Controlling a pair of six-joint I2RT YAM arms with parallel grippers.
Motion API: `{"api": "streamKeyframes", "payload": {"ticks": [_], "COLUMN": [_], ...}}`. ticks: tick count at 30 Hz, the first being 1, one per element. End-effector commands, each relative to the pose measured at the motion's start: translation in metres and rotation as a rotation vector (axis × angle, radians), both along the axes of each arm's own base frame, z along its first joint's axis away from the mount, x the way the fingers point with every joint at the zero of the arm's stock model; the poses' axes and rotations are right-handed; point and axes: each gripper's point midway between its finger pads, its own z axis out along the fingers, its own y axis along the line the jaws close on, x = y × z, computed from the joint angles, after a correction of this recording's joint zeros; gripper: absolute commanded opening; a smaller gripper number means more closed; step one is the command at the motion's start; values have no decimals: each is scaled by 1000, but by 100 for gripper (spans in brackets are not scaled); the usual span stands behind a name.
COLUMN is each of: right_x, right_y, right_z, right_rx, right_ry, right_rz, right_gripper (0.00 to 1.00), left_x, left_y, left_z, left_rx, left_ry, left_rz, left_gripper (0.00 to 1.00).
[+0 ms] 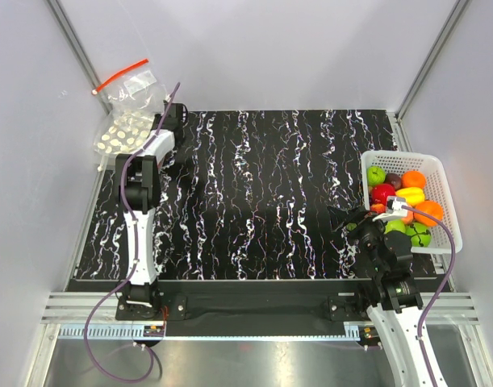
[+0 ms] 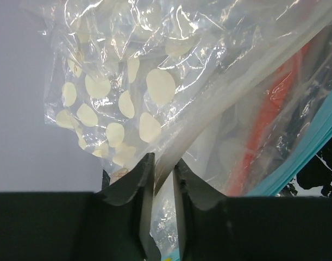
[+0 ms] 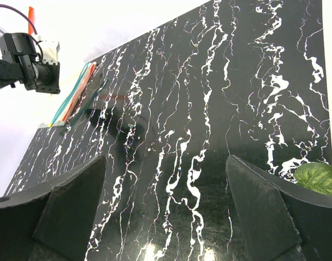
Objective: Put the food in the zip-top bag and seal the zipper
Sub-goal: Pick up the zipper food storage bag at the corner of the board.
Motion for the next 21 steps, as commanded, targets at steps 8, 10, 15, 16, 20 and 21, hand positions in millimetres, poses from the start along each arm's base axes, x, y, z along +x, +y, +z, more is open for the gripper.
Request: {"api": "streamKeyframes", "payload": {"ticks": [8, 10, 15, 16, 20, 21], "right_x": [3, 4, 4, 5, 5, 5], "right_y": [-1, -1, 0, -1, 0, 1], "right_z": [8, 7, 5, 5, 5, 6], "right_rx": [5, 3, 1, 1, -1, -1], "right_ry": [-25, -23, -18, -17, -14, -16], "right_rz": [-11, -11, -6, -7, -1, 3], "right_gripper": [100, 100, 100, 100, 99, 100], "left_x": [3, -1, -17, -26, -53, -61], "left_y": [-17, -24, -42, -41, -37, -35], "left_z": [51, 70, 105, 113, 127, 125], "left_rx": [-37, -69, -102, -118, -140, -139], "left_ry": [-147, -181, -240, -252, -257, -252], "left_rz": [42, 38, 1, 10, 50, 67], "left_gripper": [9, 6, 1, 1, 0, 0]}}
